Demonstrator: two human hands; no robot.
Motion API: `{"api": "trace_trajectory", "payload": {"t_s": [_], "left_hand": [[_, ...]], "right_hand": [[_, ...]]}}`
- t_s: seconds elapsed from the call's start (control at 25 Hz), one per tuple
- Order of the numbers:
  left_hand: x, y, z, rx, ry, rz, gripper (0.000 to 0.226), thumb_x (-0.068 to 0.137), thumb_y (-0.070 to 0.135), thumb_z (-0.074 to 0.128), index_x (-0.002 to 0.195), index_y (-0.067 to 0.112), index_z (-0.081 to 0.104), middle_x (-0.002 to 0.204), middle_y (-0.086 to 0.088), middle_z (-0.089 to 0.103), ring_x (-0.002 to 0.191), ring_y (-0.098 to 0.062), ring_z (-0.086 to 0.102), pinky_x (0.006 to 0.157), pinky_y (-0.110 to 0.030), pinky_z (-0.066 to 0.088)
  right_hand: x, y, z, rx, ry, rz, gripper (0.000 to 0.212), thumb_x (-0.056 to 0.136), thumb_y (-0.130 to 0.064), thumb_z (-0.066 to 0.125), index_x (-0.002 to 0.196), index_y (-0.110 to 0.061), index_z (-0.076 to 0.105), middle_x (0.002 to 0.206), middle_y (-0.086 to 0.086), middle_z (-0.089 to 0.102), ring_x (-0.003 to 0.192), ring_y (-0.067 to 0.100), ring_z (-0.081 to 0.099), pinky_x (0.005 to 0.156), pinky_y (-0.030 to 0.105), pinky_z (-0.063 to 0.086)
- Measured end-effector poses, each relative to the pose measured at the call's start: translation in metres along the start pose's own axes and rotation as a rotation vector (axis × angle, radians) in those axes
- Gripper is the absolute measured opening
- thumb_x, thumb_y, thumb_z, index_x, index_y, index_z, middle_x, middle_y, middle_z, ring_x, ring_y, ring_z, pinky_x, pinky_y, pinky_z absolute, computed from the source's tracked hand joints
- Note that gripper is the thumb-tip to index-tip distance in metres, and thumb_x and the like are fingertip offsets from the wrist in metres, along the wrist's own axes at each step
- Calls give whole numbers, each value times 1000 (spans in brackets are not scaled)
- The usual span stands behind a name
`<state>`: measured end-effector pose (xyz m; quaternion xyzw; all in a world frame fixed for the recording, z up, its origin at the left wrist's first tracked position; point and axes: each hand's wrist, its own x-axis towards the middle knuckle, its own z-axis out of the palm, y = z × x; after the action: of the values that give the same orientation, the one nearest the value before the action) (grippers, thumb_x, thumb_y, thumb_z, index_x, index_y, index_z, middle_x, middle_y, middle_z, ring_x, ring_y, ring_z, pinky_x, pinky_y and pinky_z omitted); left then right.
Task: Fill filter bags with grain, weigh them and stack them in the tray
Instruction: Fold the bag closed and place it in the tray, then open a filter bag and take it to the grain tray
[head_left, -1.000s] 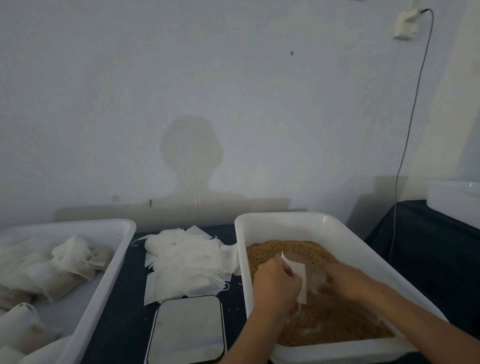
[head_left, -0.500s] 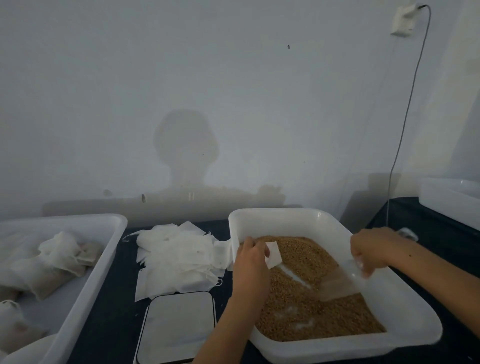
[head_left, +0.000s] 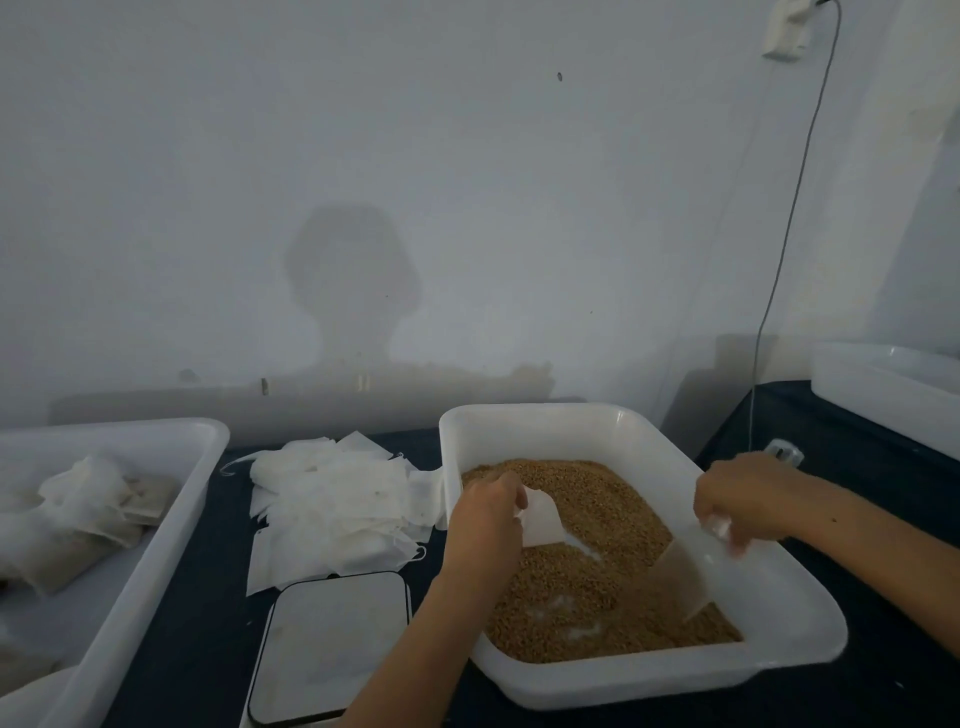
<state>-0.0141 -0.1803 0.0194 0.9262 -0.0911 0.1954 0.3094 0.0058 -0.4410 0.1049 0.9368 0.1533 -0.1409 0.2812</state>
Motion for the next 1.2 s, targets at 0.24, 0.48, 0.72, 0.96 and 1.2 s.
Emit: {"api": "trace_trajectory", "payload": {"t_s": [0.24,0.48,0.72,0.96,1.2], "left_hand": [[-1,2,1,-26,2,-13,23,88,-4,49,102,12,56,110,-2,59,96,-13,49,83,-21,41],[-1,1,1,-24,-29,-16,22,89,-3,49,104,12,54,106,-5,62,96,-17,54,82,-27,46],[-3,1,0,-48,-25,-80,30,90,8,57,115,13,40,96,-7,64,86,-20,63,74,-29,53],[0,0,2,23,-54,-83,4,89,17,63,89,16,66,89,1,67,78,-11,59,74,-23,50],[0,6,4,78,-76,-10,14,89,20,58,83,13,68,80,-1,68,74,-14,59,65,-23,47]], "right_hand": [[2,-41,27,334,136,-233,24,83,-35,66,106,-28,69,105,-11,66,95,3,58,73,13,42],[13,-78,34,557,136,-374,21,88,-29,63,108,-27,69,107,-11,68,97,3,61,91,26,49],[-3,-56,33,958,91,-450,16,85,-20,68,100,-15,71,102,-5,71,97,3,65,96,25,47],[-27,-20,16,1051,240,-286,9,82,-27,72,91,-25,73,92,-7,71,87,9,66,80,24,52],[-34,-20,1,854,253,-136,14,82,-32,72,82,-18,71,84,0,69,77,14,65,80,36,52]]}}
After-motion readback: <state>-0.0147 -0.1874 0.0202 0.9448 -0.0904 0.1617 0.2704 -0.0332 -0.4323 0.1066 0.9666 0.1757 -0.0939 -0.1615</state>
